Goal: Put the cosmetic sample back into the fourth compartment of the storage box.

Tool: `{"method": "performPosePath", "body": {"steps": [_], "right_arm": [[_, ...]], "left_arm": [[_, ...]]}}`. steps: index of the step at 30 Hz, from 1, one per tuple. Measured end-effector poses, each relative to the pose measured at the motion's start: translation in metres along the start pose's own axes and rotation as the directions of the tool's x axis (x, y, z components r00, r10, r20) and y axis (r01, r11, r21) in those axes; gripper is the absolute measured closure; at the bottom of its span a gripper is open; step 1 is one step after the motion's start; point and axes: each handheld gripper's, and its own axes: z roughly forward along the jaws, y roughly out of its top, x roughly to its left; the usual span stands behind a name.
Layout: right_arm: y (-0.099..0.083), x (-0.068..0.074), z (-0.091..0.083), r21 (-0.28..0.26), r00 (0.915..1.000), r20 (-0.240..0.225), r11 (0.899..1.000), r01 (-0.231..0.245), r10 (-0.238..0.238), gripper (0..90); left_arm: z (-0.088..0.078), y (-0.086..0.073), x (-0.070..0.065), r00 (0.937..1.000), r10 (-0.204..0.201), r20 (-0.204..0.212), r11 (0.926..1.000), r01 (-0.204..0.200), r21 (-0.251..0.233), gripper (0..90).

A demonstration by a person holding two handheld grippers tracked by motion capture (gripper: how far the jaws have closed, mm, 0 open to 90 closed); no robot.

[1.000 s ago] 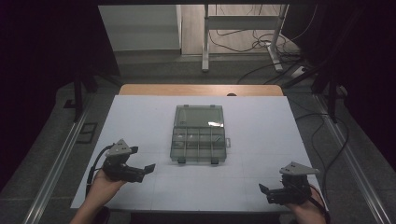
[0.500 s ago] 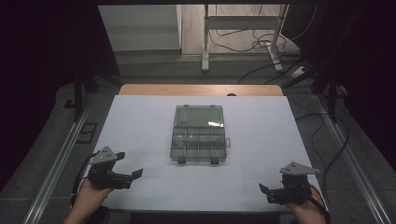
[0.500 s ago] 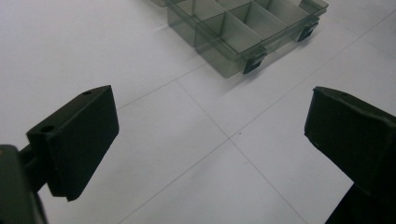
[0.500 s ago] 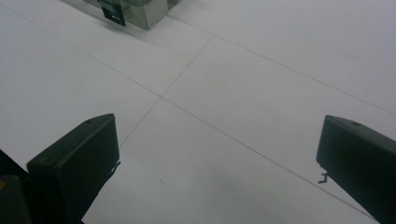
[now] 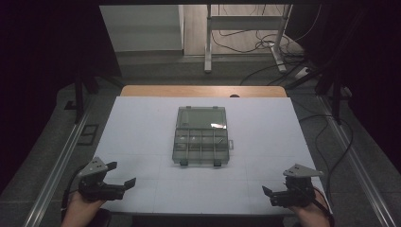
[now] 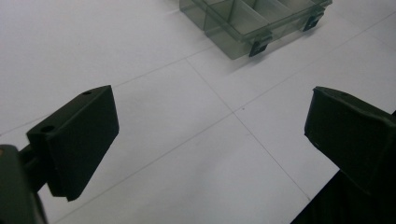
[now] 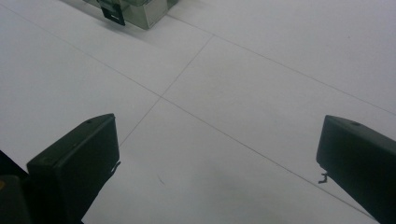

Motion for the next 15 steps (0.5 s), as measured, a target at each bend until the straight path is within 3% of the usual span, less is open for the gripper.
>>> {"method": "performPosePath", "body": {"steps": [15], "right_arm": [[-0.0001, 0.0002, -0.0003, -0.002, 1.0, -0.001, 1.0, 0.005, -0.005, 0.0]], "left_arm": [[-0.0038, -0.006, -0.0016, 0.9997, -0.018, -0.014, 0.9998, 0.018, 0.002, 4.3]]}}
